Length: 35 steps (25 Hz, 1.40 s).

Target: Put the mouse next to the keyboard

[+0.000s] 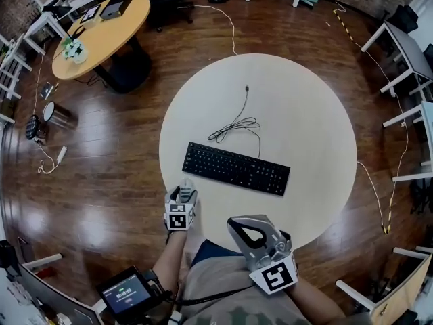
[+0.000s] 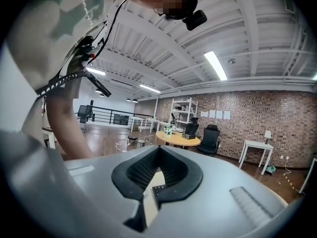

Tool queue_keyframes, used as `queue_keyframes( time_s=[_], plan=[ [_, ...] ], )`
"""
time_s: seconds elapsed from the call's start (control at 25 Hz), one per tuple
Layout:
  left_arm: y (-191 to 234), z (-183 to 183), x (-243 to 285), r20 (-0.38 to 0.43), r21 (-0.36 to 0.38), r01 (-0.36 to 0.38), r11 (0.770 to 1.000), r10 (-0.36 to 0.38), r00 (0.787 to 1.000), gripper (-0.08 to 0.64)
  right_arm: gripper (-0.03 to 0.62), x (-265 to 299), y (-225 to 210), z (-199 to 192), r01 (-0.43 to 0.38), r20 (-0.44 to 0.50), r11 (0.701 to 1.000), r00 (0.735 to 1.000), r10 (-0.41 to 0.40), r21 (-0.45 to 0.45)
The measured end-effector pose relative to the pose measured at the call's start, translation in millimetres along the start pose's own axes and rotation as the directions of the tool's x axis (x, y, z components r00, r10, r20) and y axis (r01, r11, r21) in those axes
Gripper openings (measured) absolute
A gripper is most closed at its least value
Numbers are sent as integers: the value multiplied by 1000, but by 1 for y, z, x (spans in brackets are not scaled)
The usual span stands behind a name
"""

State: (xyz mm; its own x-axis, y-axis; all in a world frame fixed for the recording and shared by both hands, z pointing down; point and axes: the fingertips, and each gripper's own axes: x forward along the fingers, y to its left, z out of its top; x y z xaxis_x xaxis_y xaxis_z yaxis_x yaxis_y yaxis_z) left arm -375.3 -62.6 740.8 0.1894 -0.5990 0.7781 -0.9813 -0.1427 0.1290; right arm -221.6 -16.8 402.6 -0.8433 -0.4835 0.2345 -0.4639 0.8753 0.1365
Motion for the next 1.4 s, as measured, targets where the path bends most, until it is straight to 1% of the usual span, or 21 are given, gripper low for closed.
queue_keyframes(
  time_s=[0.28,0.52,0.8,1.0,1.16,1.28,1.4],
  plan=[
    [5,0,5,-45,49,-1,999,3,999,295,5,-2,-8,-2,35,-11,999,999,-34,12],
    [5,-2,11,-64,14,-1,1000,2,998,302,5,-4,-13,-4,57,-6,998,998,-57,22],
    [2,-5,5,-63,30,1,1000,0,998,302,5,-13,-12,-6,67,-12,997,998,-67,31],
    [10,-8,1,-71,36,3,999,-1,997,302,5,-11,-10,-6,70,-14,997,997,-69,38],
    [12,-13,-4,-90,57,16,998,-11,996,302,5,-14,-7,-8,66,-19,997,998,-65,41],
    [10,-20,-8,-100,59,14,998,-8,995,302,5,-22,-6,-10,69,-19,997,997,-68,44],
    [6,-23,-10,-102,99,10,995,1,995,302,5,-30,-11,-10,87,-10,995,996,-87,47]
  ],
)
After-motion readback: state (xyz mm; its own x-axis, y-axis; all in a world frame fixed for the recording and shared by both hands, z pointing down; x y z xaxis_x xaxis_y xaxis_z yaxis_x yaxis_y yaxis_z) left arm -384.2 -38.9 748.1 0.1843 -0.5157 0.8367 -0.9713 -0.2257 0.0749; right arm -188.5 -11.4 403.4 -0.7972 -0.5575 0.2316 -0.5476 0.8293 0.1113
